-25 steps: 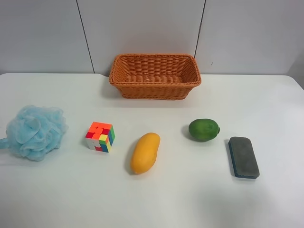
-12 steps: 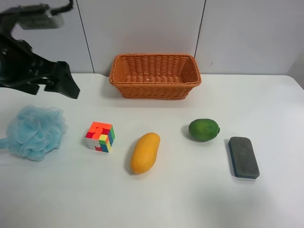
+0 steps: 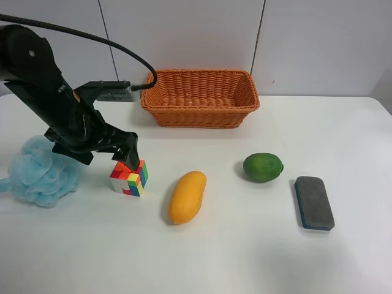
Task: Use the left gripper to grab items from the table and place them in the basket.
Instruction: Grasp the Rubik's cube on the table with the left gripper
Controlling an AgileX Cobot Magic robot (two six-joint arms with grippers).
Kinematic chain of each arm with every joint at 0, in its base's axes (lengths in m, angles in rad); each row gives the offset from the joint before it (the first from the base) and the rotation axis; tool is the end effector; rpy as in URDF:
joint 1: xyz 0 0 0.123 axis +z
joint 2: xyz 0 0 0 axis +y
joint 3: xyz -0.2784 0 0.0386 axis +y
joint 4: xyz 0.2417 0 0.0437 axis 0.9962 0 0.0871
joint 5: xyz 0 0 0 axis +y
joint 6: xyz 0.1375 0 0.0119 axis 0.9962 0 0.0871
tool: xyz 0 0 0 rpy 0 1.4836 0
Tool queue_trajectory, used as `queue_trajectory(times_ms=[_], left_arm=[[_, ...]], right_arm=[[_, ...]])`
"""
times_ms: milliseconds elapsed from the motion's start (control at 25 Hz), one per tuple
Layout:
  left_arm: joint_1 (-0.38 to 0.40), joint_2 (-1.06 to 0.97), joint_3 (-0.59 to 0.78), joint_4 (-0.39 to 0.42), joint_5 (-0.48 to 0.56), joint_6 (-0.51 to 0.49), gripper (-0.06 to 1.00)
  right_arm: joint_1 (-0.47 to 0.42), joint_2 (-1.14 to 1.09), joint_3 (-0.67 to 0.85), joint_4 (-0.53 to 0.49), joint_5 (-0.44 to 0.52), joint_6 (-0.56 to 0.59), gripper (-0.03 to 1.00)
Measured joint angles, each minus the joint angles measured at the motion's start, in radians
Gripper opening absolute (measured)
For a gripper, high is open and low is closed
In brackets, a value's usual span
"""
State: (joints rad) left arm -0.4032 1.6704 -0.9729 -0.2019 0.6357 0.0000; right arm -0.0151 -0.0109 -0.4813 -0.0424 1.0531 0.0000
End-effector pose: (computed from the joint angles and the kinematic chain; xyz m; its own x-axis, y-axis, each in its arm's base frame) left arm 0.2918 -0.1424 0.1450 -0.9264 0.2198 -0.3057 0.2787 0.9462 -0.1643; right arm 0.0362 -0.0056 0.2483 -0.4567 -0.0141 -0.8895 0.0383 0.9986 -0.0355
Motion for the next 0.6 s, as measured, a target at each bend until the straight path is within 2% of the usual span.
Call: queue_trajectory(times_ms=[160, 400, 600], left_arm=[[0.0, 0.033, 0.0, -0.016, -0.059, 0.0, 0.99], [0.0, 0.103, -0.001, -0.035, -0.084, 0.0, 0.99], [-0.032, 0.159, -0.001, -0.058, -0.136, 0.0, 0.99]], right_arm=[[0.0, 0.0, 0.0, 0.0, 0.0, 0.0, 0.99], [0.0, 0.0, 0.0, 0.0, 0.0, 0.0, 0.99], [0.0, 0.0, 0.0, 0.0, 0.0, 0.0, 0.99]])
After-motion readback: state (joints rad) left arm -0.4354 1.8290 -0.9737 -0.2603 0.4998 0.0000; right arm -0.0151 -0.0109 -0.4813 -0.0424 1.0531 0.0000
